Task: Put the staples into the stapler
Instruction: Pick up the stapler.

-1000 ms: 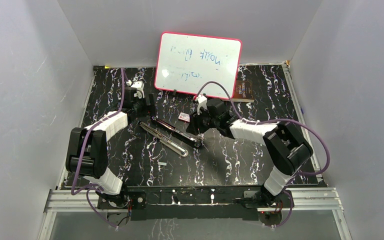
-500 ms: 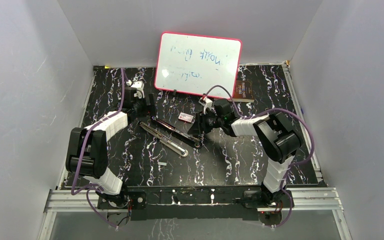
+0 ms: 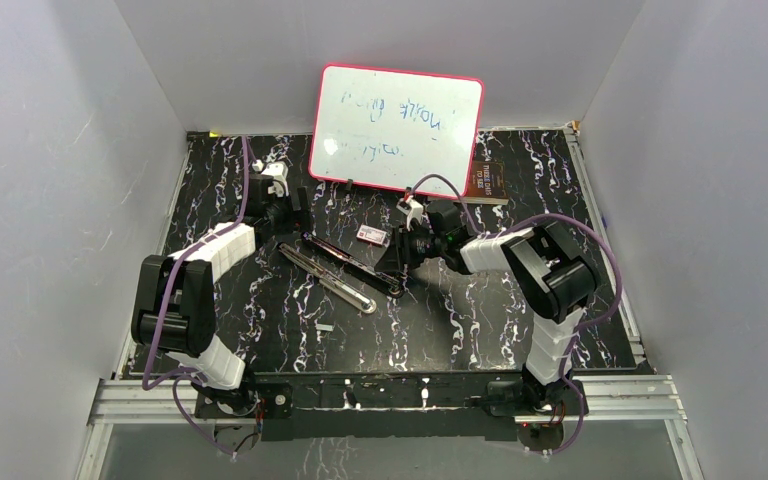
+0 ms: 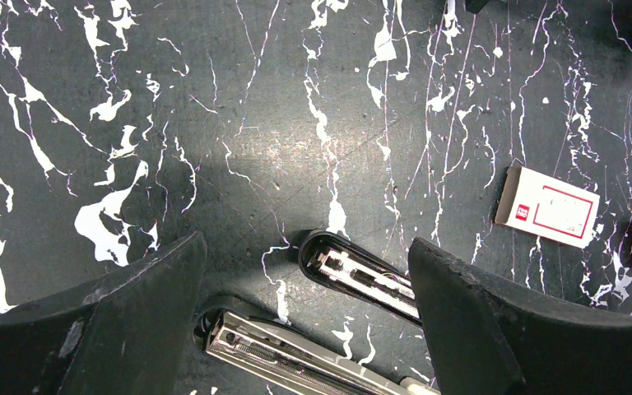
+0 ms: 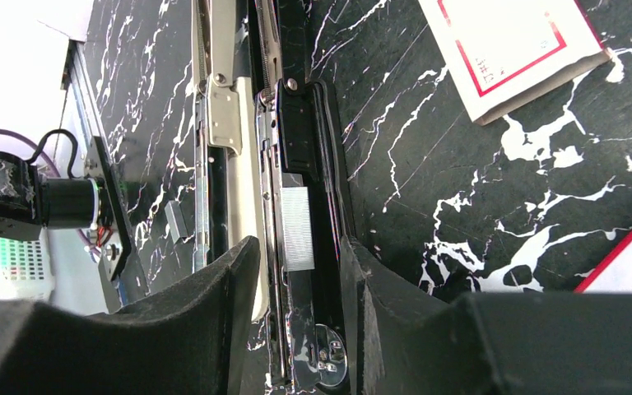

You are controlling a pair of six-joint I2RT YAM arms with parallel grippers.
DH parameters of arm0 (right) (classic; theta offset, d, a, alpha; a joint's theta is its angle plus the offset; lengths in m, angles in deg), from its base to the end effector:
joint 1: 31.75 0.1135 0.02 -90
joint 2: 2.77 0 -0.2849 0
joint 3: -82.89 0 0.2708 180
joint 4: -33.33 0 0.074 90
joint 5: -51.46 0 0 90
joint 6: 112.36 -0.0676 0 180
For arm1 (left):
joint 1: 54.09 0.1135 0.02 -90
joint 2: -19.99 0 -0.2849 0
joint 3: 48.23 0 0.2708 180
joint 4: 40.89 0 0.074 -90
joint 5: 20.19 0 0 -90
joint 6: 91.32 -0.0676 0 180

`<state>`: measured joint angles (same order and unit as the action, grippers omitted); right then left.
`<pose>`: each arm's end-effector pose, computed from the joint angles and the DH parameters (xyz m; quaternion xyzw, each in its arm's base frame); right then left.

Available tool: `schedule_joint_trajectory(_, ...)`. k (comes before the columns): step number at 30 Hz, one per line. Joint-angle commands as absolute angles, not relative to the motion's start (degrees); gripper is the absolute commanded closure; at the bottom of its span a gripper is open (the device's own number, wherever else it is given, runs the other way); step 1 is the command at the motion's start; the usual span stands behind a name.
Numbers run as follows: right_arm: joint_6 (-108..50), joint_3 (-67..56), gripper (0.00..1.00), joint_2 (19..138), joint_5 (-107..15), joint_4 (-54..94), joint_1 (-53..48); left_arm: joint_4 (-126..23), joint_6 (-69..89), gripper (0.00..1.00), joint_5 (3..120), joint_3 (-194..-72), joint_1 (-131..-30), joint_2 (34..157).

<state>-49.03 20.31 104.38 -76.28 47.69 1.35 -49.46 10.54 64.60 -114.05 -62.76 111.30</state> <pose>0.3184 0.2570 0.1316 -0.2070 0.8100 0.4781 0.2692 0.3827 -0.0646 0.2026 -0.0032 0.8825 -0.1230 0.4539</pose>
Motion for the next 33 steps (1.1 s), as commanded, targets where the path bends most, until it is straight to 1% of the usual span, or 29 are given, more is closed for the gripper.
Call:
schedule_joint_trajectory(1, -49.56, 19.62, 0.53, 105.24, -77.98, 49.56, 1.12, -49.12, 10.64, 0.08, 63.74, -113.76, -62.26, 109.49)
schedule_joint_trajectory(7, -49.78, 19.25, 0.56, 105.80, -78.44, 49.42, 1.04, -49.06, 10.66, 0.08, 63.66, -113.77, -62.22, 109.52)
schedule_joint_trajectory(14, -49.78, 19.00, 0.57, 106.31, -78.69, 48.86, 1.03, -49.03, 10.72, 0.08, 63.57, -113.77, -62.07, 109.49)
schedule_joint_trajectory(22, -49.78, 19.07, 0.69, 105.76, -79.02, 49.28, 1.08, -49.12, 10.63, 0.08, 63.70, -113.77, -62.09, 109.54)
schedule_joint_trajectory(25, -49.38, 19.29, 0.72, 104.43, -78.47, 49.62, 1.05, -49.12, 10.64, 0.08, 63.66, -113.83, -62.09, 109.51)
schedule_joint_trajectory(33, -45.24, 21.05, 0.73, 97.46, -73.70, 49.61, 1.04, -49.09, 10.64, 0.08, 63.53, -113.75, -62.09, 109.39)
